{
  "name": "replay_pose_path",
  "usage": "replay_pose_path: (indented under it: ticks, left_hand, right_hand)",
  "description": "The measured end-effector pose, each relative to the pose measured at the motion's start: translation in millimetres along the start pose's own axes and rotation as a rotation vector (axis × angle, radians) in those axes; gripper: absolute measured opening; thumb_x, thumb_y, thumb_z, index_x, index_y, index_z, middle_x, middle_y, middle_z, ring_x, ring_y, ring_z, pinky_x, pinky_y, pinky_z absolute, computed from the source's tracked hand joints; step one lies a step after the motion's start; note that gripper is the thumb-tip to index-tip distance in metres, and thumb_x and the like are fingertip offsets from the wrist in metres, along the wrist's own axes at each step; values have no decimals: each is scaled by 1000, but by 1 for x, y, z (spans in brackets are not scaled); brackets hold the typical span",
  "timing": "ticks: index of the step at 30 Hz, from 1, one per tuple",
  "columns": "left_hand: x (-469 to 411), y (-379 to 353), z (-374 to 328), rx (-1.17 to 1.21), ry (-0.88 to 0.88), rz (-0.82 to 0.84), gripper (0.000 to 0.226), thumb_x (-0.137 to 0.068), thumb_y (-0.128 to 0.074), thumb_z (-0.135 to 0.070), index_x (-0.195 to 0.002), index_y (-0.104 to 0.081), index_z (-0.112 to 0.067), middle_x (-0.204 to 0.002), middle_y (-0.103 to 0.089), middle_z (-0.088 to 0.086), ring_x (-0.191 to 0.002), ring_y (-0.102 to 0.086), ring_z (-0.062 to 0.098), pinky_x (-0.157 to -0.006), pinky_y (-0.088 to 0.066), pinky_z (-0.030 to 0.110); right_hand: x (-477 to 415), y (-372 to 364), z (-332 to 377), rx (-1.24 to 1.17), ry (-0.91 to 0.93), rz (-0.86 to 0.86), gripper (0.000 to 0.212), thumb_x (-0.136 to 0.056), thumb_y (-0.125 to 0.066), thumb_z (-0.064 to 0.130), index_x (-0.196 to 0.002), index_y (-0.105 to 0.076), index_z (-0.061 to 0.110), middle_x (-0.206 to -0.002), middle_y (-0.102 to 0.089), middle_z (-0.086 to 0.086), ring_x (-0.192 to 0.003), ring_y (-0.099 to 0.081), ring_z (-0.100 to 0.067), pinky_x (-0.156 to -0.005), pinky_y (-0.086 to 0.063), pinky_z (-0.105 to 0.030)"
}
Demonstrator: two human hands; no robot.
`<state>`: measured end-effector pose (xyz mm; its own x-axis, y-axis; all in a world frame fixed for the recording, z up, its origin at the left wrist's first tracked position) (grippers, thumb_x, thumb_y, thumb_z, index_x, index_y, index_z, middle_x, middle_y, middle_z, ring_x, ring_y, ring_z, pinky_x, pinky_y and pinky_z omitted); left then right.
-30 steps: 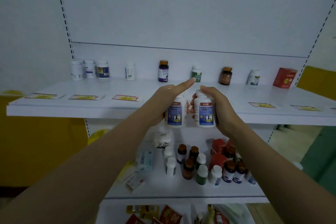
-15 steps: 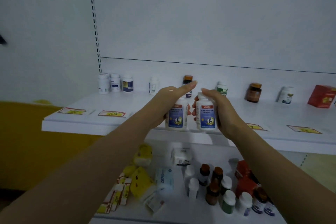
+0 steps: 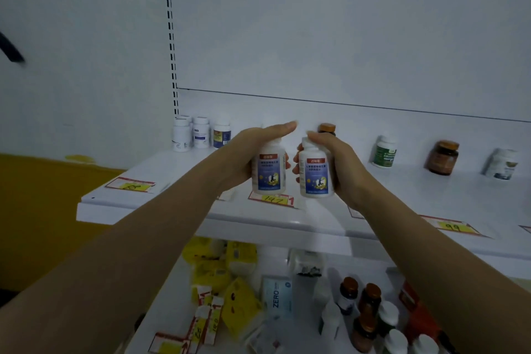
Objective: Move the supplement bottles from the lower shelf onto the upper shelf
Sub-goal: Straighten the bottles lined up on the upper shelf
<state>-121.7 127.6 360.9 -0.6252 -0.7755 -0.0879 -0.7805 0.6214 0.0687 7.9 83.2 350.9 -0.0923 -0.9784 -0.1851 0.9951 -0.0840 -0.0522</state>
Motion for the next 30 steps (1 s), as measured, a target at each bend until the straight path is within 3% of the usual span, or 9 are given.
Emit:
replay_pose_path:
  ticks: [3, 6, 9, 12, 14, 19, 22, 30]
  left_hand:
    - [-20, 7, -5, -40, -45, 101, 29, -78, -69, -22, -95, -57, -3, -83, -64, 10, -80, -63, 22, -75, -54, 32]
    - [-46, 18, -5, -57, -86, 147, 26, -76, -64, 3, -99, -54, -3, -91, -59, 16, -87, -62, 26, -79, -53, 34]
    - [-75, 39, 6, -66, -56, 73, 32, -76, -59, 18, -100, -53, -2, -99, -57, 23, -95, -60, 32, -84, -54, 37]
    - [-100, 60, 20, -116, 7, -27, 26, -74, -64, 18, -93, -56, 2, -105, -61, 25, -102, -60, 36, -97, -48, 47]
    - [-113, 73, 27, -145, 38, -71, 23, -76, -64, 16, -85, -58, -4, -97, -65, 18, -94, -62, 30, -95, -48, 45]
    - [-138, 101, 47, -91, 89, -178, 43, -73, -72, 9, -102, -48, -11, -104, -57, 8, -100, -58, 24, -86, -52, 35]
    - [-152, 105, 52, -57, 74, -177, 46, -75, -69, 11, -109, -45, -8, -104, -55, 9, -99, -56, 24, -82, -52, 32]
    - [-181, 107, 69, -44, 34, -150, 42, -76, -68, 13, -102, -44, -10, -101, -54, 12, -102, -52, 27, -92, -47, 40]
  right_hand:
    - [-25, 0, 1, 40, 12, 11, 21, -91, -53, 34, -88, -62, 15, -76, -70, -2, -68, -65, -19, -74, -56, -34]
    - [-53, 3, 3, 80, 44, 12, 15, -91, -56, 26, -80, -61, 18, -67, -69, 3, -68, -65, -17, -79, -54, -36]
    - [-83, 8, 0, 125, 57, 5, 12, -90, -59, 20, -79, -62, 17, -65, -69, 4, -67, -66, -16, -77, -55, -35]
    - [-112, 19, -8, 167, 34, -42, 4, -89, -62, 20, -87, -61, 16, -76, -71, 3, -72, -68, -15, -76, -56, -34]
    - [-130, 26, -14, 200, 8, -78, 15, -87, -64, 23, -98, -58, 15, -86, -69, 0, -78, -68, -18, -82, -56, -39]
    - [-166, 34, -31, 352, -18, -98, 45, -86, -67, 32, -119, -50, 8, -94, -64, -4, -83, -64, -22, -83, -54, -41]
    - [-177, 36, -42, 434, -28, -119, 43, -85, -68, 30, -120, -51, 10, -106, -63, -8, -95, -63, -24, -88, -53, -42]
    - [-195, 40, -58, 513, -69, -193, 39, -85, -69, 20, -119, -53, 9, -104, -61, -8, -95, -60, -23, -87, -50, -39]
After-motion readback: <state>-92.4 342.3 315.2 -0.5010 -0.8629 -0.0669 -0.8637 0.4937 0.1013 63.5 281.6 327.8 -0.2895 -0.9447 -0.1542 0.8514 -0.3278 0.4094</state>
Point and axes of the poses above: each hand's wrist, its own x-axis away from the middle knuckle, its own y-axis out of the back of the hand, z = x × y, the point moved 7 cm from there along -x, towards the middle knuckle
